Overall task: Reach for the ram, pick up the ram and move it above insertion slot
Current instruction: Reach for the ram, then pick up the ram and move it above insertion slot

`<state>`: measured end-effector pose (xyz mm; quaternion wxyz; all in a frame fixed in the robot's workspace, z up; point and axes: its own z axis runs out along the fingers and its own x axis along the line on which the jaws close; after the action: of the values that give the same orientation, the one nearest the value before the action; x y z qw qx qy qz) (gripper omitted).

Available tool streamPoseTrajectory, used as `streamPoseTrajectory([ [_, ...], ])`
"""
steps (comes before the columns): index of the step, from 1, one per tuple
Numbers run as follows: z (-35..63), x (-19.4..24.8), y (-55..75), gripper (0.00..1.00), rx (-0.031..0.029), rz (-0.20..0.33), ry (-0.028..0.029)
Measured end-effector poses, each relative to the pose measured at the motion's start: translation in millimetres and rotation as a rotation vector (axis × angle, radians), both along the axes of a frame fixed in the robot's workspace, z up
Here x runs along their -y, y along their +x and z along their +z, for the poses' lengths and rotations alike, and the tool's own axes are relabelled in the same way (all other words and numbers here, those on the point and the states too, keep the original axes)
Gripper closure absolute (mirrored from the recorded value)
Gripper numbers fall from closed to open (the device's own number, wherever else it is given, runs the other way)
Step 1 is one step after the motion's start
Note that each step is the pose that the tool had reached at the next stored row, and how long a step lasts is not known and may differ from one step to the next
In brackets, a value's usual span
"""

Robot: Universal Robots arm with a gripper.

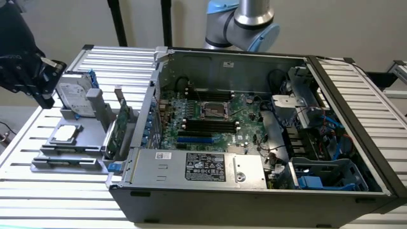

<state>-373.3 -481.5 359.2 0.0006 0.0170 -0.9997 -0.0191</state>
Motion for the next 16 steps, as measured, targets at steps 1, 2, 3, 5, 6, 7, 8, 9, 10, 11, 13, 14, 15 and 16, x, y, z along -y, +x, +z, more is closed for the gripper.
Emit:
streamPoseTrajectory([
  [1, 0.0, 0.0, -0.1, 0.89, 0.0000, 0.015, 0.0000],
  [2, 0.0, 0.0, -0.1, 0.89, 0.0000, 0.032, -0.0001],
  [3, -0.1, 0.0, -0.2, 0.89, 0.0000, 0.050, 0.0000],
  [5, -0.2, -0.1, -0.2, 0.89, 0.0001, 0.086, 0.0001],
  [6, -0.3, -0.1, -0.3, 0.89, 0.0001, 0.105, 0.0001],
  [7, -0.3, 0.0, -0.2, 0.89, 0.0002, 0.122, 0.0002],
  [8, -0.3, 0.0, -0.2, 0.89, 0.0001, 0.141, 0.0001],
  [9, -0.3, 0.0, -0.2, 0.89, 0.0001, 0.160, 0.0001],
  [10, -0.3, 0.0, -0.2, 0.89, 0.0001, 0.178, 0.0001],
  [11, -0.3, 0.0, -0.2, 0.89, 0.0001, 0.196, 0.0001],
  [13, -0.4, 0.0, -0.2, 0.89, 0.0001, 0.232, 0.0000],
  [14, -0.4, 0.0, -0.2, 0.89, 0.0000, 0.250, 0.0001],
  [15, -0.5, 0.0, -0.2, 0.89, 0.0001, 0.268, 0.0001],
  [16, -0.6, 0.0, -0.2, 0.89, 0.0001, 0.286, 0.0001],
])
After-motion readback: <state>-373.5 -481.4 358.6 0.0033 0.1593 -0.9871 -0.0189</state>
